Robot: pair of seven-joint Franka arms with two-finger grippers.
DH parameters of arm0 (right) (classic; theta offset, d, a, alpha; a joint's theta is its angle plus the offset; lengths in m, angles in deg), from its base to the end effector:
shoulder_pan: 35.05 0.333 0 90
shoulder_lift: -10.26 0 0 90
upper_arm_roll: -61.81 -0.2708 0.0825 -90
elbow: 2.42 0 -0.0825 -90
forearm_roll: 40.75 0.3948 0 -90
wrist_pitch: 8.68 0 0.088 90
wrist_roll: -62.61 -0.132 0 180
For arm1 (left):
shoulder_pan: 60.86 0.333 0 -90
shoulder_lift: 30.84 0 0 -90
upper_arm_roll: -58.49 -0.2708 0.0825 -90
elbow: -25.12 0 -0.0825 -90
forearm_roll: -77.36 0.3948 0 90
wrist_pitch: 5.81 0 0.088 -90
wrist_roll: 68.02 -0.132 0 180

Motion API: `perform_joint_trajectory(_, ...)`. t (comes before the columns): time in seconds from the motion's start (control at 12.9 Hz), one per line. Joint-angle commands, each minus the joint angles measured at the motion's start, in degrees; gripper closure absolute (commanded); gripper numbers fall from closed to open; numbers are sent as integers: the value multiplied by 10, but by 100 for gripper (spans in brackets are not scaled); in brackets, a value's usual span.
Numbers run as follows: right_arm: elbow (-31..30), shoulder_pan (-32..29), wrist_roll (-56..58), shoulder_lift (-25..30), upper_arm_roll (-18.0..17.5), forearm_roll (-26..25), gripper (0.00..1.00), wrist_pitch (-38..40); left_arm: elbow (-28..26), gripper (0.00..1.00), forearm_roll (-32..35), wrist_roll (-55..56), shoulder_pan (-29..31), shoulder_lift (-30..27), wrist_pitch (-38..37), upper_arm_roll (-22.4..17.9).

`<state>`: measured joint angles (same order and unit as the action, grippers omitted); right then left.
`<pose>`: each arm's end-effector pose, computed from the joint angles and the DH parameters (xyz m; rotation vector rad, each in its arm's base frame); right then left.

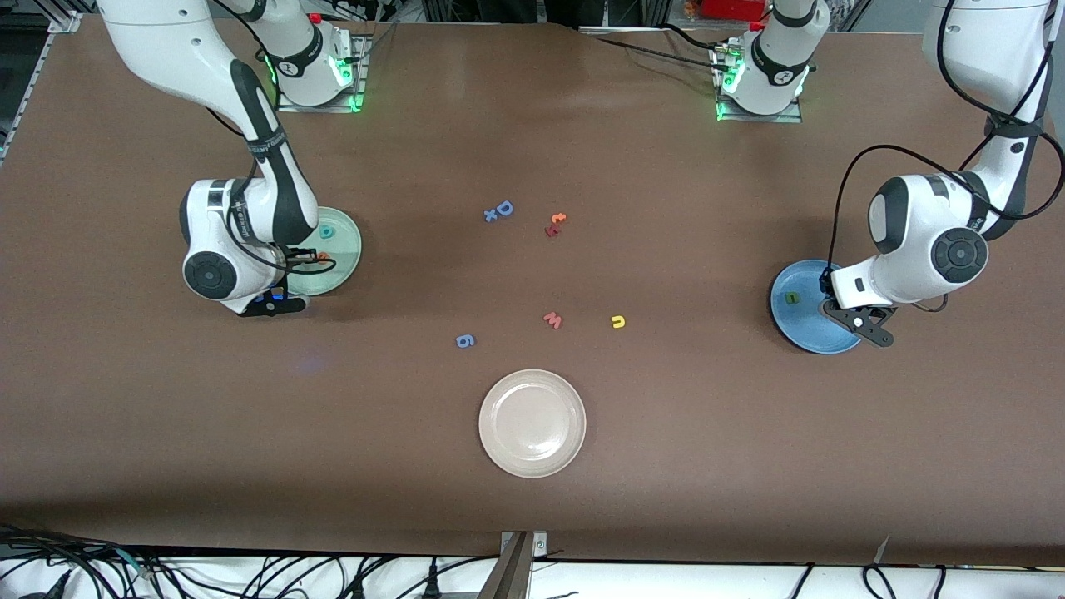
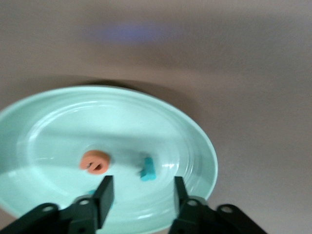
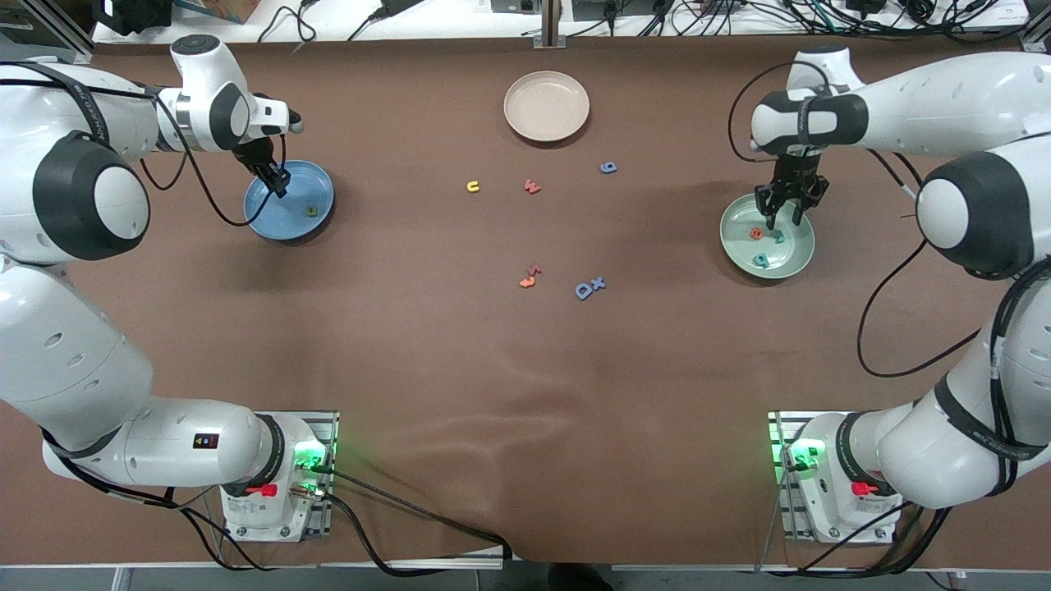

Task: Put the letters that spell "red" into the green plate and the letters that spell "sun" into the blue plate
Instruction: 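Carry the cyan letter to the green plate and yellow s to the blue plate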

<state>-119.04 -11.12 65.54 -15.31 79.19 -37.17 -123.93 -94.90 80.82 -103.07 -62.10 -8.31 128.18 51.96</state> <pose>0.5186 0.0534 0.1332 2.9637 0.1844 -0.6718 0.5506 0.0564 0.1462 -2.9772 0.8722 0.2608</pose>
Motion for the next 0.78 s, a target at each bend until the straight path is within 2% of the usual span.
perform_joint_trajectory(0.0,25,-3,0,56,-7,3,0,55,2,5,10,-5,12,6,8,6)
perform_joint_trajectory(0.08,46,-4,0,68,-6,1,0,82,2,0,5,-5,12,5,8,6)
perform_joint_trajectory(0.23,118,-4,1,71,-4,1,0,139,5,0,2,2,9,1,9,13)
perform_joint_trajectory(0.39,200,-4,1,69,-5,1,0,199,20,0,-39,20,-9,-3,8,53)
perform_joint_trajectory(0.7,306,-3,-2,79,-6,0,0,274,70,0,-42,276,-148,18,9,66)
